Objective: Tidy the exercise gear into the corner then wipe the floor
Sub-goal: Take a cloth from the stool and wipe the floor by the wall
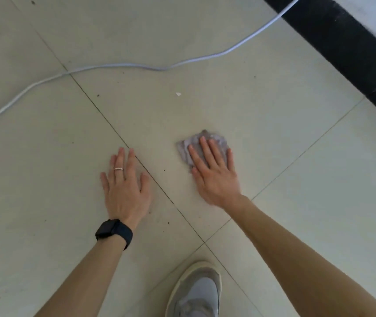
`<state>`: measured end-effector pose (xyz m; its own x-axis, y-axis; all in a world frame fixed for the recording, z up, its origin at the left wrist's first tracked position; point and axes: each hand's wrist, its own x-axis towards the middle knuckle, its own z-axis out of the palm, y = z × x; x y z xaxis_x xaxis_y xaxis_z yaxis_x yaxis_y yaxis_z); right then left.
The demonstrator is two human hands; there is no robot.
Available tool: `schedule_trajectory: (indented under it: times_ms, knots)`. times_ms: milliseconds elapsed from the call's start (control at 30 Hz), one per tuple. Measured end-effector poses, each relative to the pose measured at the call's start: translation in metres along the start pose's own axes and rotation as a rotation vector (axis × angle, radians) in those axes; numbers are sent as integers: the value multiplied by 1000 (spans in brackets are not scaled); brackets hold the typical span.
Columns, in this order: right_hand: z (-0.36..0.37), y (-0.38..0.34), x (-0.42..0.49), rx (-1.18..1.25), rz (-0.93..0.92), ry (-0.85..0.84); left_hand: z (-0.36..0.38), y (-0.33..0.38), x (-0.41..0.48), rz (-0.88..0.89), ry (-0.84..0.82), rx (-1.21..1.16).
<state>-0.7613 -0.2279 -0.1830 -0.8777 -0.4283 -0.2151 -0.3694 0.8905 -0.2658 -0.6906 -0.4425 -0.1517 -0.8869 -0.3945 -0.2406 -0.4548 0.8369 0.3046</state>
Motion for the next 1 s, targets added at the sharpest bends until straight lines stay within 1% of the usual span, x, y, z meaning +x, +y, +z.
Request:
schedule_trajectory:
  times_ms: [67, 100, 133, 167, 200, 233, 300, 333, 367, 433, 500, 533, 600, 633, 667, 700, 867, 933, 1000]
  knots:
    - [20, -34, -36, -7, -316, -83, -6, -19, -11, -136, 3, -27]
    - [26, -41, -49, -17, -459, -136, -8, -29, -17, -170, -1, -28]
    - [27, -36, -51, -23, -549, -165, -10, -40, -25, -186, -12, -29]
    - [23, -22, -43, -22, -550, -153, -10, -48, -32, -193, -27, -34]
    - [17, -5, -30, -10, -455, -112, -9, -54, -39, -199, -46, -41]
    - [8, 12, -14, 22, -288, -64, -8, -61, -47, -208, -58, -42]
    - [-18, 47, 13, 141, 133, -6, -3, -71, -62, -204, -62, -22]
    - [-26, 59, 20, 196, 271, 0, 0, -75, -68, -194, -59, -12]
    - [-28, 63, 22, 211, 334, 4, 3, -78, -72, -183, -59, -5]
    - [-18, 48, 9, 172, 314, 26, 6, -84, -75, -166, -75, 18]
    - [1, 19, -24, 121, 226, 44, 7, -86, -76, -170, -85, 35]
    - [9, 4, -45, 98, 158, 30, 7, -84, -76, -174, -76, 32]
    - [23, -16, -90, 48, -33, -19, 7, -70, -75, -142, -44, 34]
    - [28, -19, -111, 19, -109, -40, 9, -57, -75, -89, -39, 44]
    - [32, -18, -128, 4, -139, -51, 12, -41, -75, -16, -44, 58]
    - [35, -14, -142, 5, -119, -54, 15, -24, -76, 67, -61, 66]
    - [34, 16, -228, 86, 283, -63, 54, 87, -91, 615, -262, 180]
    - [38, 24, -277, 140, 513, -40, 73, 127, -105, 809, -353, 220]
    - [43, 31, -326, 187, 729, -18, 90, 158, -122, 966, -392, 264]
